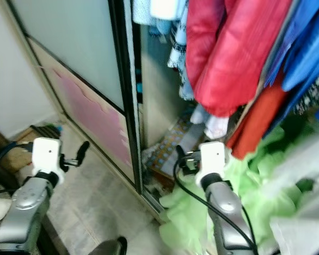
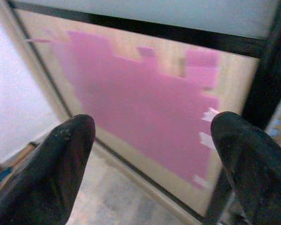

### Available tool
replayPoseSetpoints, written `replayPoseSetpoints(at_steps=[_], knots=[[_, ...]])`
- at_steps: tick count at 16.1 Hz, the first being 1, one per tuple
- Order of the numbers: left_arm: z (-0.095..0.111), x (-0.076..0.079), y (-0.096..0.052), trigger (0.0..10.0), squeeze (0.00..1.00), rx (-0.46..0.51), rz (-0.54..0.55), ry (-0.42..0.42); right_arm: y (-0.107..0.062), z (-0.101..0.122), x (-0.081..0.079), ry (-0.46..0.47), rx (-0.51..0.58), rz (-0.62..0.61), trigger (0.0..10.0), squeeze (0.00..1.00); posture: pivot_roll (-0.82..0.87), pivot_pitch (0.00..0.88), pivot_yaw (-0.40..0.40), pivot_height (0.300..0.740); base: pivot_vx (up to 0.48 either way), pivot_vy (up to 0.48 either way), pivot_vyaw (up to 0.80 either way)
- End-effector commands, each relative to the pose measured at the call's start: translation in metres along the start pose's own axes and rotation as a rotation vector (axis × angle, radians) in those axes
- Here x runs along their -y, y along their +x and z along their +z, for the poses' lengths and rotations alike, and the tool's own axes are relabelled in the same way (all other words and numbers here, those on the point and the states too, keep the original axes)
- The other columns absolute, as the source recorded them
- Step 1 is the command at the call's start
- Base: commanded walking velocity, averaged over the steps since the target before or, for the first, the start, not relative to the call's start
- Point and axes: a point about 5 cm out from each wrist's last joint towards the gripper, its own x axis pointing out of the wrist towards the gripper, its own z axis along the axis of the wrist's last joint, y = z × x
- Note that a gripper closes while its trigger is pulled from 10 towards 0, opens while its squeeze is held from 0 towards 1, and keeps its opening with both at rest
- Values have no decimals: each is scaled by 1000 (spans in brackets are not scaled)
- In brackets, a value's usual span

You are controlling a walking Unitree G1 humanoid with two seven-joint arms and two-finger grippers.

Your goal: Clean up the room

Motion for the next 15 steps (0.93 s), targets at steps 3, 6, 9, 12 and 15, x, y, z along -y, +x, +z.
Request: replayPoseSetpoints(at_steps=[3,6,9,12,15], knots=[[2,-2,0,10000,0,1,13,6,1,-3,2,9,-19,2,10000,0,2,0,-27,740,0,0,800],[1,2,5,10000,0,15,47,15,10,-1,1,-6,-20,28,10000,0,10,0,-48,740,0,0,800],[0,0,0,10000,0,0,69,-24,3,-1,1,1,-39,18,10000,0,1,0,-51,740,0,0,800],[-4,-5,-18,10000,0,-2,109,-35,-24,-8,5,24,-101,30,10000,0,-4,0,-59,740,0,0,800],[-14,-7,-32,10000,0,-50,125,-31,-35,-18,5,49,-184,107,10000,0,-3,0,-62,740,0,0,800]])
